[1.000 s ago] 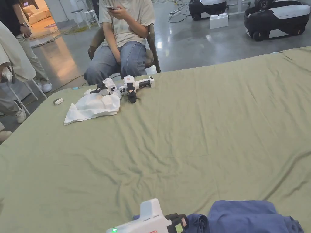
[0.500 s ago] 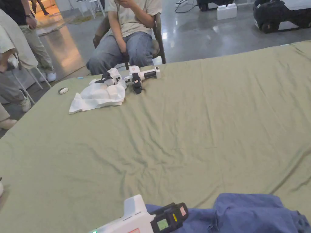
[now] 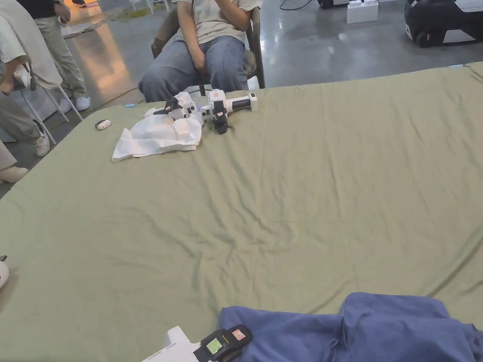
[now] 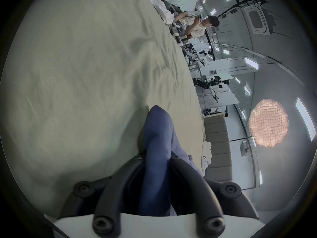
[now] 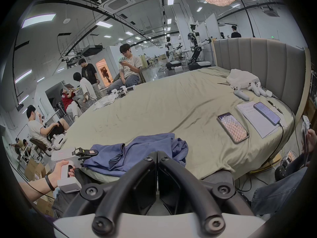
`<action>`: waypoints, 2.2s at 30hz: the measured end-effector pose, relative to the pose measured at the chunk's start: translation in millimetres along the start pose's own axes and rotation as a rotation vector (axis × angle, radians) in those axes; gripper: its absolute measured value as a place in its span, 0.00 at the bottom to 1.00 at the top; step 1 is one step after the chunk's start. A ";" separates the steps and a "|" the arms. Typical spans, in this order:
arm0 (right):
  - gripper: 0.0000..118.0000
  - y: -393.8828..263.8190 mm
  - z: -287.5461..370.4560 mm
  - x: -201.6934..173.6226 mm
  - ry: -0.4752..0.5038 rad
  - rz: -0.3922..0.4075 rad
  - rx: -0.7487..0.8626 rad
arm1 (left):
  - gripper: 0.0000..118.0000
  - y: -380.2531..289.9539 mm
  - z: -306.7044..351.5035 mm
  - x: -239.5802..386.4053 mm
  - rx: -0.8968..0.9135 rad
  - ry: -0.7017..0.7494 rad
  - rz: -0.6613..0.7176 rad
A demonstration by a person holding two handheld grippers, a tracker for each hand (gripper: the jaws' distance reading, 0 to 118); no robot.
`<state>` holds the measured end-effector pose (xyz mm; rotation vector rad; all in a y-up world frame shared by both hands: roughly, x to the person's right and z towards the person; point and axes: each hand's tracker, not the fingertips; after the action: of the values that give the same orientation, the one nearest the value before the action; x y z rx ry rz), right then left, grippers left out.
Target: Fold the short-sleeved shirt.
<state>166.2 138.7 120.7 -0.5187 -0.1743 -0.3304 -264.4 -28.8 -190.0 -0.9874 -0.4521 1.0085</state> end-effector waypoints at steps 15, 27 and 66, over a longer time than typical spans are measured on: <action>0.00 -7.0 -10.6 -5.5 0.038 -0.019 -0.013 | 0.10 26.0 88.1 124.4 0.136 0.215 -0.567; 0.00 -14.8 9.4 -8.0 0.036 0.005 0.004 | 0.26 -124.2 -88.3 174.4 -0.235 0.182 -0.819; 0.00 -5.9 -238.6 -63.4 0.159 0.128 -0.524 | 0.76 -19.3 27.5 90.3 -0.045 0.071 -0.346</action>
<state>124.0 28.4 -96.3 -1.0129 0.1050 -0.2897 -230.1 58.8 -169.4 -0.9425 -0.5668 0.6529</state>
